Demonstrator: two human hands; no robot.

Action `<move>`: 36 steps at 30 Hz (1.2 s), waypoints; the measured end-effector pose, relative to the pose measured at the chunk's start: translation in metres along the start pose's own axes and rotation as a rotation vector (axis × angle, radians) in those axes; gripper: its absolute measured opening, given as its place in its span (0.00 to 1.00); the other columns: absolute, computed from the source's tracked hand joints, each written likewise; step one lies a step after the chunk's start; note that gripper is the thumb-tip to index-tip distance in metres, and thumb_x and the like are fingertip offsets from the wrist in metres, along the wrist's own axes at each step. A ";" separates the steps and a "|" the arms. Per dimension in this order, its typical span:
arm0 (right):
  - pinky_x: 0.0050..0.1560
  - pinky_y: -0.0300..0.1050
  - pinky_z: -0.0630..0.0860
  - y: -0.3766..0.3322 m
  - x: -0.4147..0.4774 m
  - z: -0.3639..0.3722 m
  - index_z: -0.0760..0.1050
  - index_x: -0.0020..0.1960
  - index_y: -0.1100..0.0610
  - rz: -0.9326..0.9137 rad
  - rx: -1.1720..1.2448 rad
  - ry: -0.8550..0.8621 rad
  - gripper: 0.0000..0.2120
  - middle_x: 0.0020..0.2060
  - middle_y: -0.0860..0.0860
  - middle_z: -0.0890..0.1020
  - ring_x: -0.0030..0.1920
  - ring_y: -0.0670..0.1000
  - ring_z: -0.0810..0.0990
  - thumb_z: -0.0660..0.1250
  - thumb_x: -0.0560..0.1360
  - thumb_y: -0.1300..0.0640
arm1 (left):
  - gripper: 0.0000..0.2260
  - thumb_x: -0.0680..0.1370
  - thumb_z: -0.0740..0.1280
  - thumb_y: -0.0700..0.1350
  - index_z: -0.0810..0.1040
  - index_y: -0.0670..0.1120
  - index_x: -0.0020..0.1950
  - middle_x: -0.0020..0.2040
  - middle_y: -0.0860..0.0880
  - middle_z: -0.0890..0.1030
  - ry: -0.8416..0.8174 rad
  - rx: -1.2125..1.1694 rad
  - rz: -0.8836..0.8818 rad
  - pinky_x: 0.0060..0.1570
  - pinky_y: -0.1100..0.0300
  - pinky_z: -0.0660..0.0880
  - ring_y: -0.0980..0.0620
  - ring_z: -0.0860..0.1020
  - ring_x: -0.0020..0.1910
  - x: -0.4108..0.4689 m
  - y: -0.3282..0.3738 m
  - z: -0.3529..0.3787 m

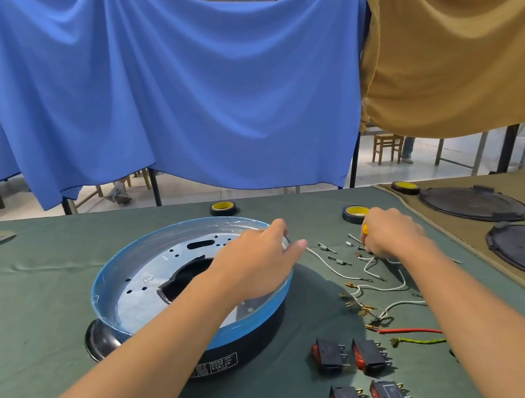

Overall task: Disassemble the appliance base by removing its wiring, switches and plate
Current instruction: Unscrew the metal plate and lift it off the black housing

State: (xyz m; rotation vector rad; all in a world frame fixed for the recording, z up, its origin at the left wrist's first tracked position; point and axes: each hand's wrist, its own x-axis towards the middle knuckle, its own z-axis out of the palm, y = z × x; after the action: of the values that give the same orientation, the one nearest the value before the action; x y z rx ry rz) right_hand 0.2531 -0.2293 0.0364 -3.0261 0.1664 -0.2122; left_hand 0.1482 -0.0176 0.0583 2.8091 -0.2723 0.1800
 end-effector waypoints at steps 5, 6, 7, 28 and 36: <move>0.35 0.45 0.68 -0.004 -0.005 -0.038 0.72 0.44 0.59 -0.075 0.121 -0.034 0.05 0.42 0.57 0.76 0.40 0.56 0.73 0.65 0.76 0.57 | 0.39 0.72 0.54 0.73 0.53 0.54 0.77 0.72 0.47 0.70 -0.191 -0.021 -0.032 0.65 0.48 0.68 0.46 0.71 0.66 -0.022 -0.005 -0.021; 0.31 0.43 0.63 -0.007 -0.007 -0.049 0.68 0.37 0.58 -0.127 0.201 -0.057 0.09 0.35 0.56 0.73 0.35 0.55 0.70 0.63 0.76 0.59 | 0.42 0.70 0.56 0.75 0.51 0.56 0.78 0.74 0.49 0.68 -0.229 -0.018 -0.035 0.67 0.47 0.66 0.46 0.69 0.68 -0.029 -0.009 -0.025; 0.30 0.43 0.59 -0.011 -0.010 -0.060 0.64 0.33 0.57 -0.187 0.293 -0.082 0.13 0.30 0.54 0.67 0.32 0.54 0.65 0.62 0.75 0.61 | 0.44 0.67 0.58 0.77 0.49 0.59 0.77 0.75 0.51 0.65 -0.274 -0.013 -0.041 0.68 0.46 0.65 0.47 0.67 0.70 -0.037 -0.013 -0.029; 0.36 0.40 0.69 -0.070 -0.084 -0.087 0.80 0.49 0.44 -0.715 0.170 -0.210 0.07 0.36 0.43 0.79 0.38 0.44 0.77 0.71 0.72 0.52 | 0.38 0.63 0.66 0.66 0.57 0.57 0.70 0.49 0.52 0.72 0.038 0.019 -0.140 0.51 0.49 0.73 0.46 0.74 0.49 -0.060 -0.046 -0.054; 0.52 0.41 0.73 -0.106 -0.121 -0.069 0.80 0.57 0.41 -1.029 0.032 -0.427 0.13 0.51 0.38 0.80 0.51 0.44 0.76 0.70 0.73 0.43 | 0.37 0.68 0.69 0.63 0.57 0.55 0.71 0.49 0.51 0.72 0.136 0.091 -0.101 0.50 0.51 0.69 0.47 0.73 0.50 -0.057 -0.056 -0.055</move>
State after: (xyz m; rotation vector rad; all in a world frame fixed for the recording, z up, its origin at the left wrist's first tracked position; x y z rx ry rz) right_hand 0.1343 -0.1166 0.1001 -2.7161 -1.3845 0.3565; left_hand 0.0986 0.0618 0.0853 2.8758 -0.0927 0.3667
